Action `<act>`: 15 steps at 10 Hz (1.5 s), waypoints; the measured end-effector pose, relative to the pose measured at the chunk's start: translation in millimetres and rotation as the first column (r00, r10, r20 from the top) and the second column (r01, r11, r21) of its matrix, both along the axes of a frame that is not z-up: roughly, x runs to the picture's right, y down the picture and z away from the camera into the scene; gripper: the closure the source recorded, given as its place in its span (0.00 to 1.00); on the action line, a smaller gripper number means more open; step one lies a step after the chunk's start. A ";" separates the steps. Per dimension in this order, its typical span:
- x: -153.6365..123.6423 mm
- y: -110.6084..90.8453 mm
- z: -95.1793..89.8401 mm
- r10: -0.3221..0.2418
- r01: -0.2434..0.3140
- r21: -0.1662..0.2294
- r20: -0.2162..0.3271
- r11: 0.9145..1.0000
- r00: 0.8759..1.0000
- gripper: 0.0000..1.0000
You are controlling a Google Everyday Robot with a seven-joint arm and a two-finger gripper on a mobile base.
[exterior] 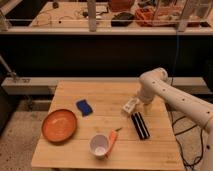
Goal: Place the bottle in the ceramic bowl
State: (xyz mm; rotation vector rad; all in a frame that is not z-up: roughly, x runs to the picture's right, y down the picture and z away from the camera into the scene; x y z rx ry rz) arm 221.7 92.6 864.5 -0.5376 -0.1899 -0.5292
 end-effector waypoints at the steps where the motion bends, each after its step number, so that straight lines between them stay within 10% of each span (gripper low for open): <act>1: -2.1 2.3 2.0 -0.005 0.005 -0.003 0.002 1.000 1.000 0.20; 13: -17.4 18.6 10.0 -0.022 0.022 -0.028 0.006 0.999 1.000 0.21; 15: -22.7 17.1 8.2 -0.027 0.027 -0.029 0.008 0.999 1.000 0.37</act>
